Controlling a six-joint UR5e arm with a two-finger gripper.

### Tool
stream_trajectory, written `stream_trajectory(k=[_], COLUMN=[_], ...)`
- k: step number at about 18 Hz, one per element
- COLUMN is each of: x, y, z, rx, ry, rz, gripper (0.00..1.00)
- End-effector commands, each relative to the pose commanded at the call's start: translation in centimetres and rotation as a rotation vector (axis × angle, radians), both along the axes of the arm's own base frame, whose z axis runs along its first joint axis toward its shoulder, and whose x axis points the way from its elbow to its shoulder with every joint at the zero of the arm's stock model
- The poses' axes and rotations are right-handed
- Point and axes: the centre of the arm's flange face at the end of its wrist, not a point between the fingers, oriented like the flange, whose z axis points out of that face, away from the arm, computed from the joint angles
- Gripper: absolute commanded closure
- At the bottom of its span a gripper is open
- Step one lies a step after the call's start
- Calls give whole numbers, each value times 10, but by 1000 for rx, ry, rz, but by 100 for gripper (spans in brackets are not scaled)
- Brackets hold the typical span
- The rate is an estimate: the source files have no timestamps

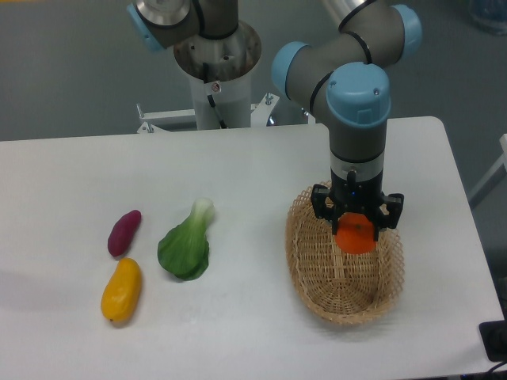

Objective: Place the orange in the basket
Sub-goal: 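Lower the gripper holding the orange into the wicker basket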

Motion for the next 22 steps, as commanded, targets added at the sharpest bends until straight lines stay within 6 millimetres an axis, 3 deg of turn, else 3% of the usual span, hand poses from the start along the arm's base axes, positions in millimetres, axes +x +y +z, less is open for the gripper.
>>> stream_trajectory(k=[6, 8, 14, 22], x=[17, 14, 5, 2], y=[-13, -13, -30, -36], z=[-47, -52, -99, -122], rx=[-30, -27, -73, -93], ry=[-9, -2, -77, -115], rz=[-52, -50, -27, -16], gripper=[33, 33, 33, 33])
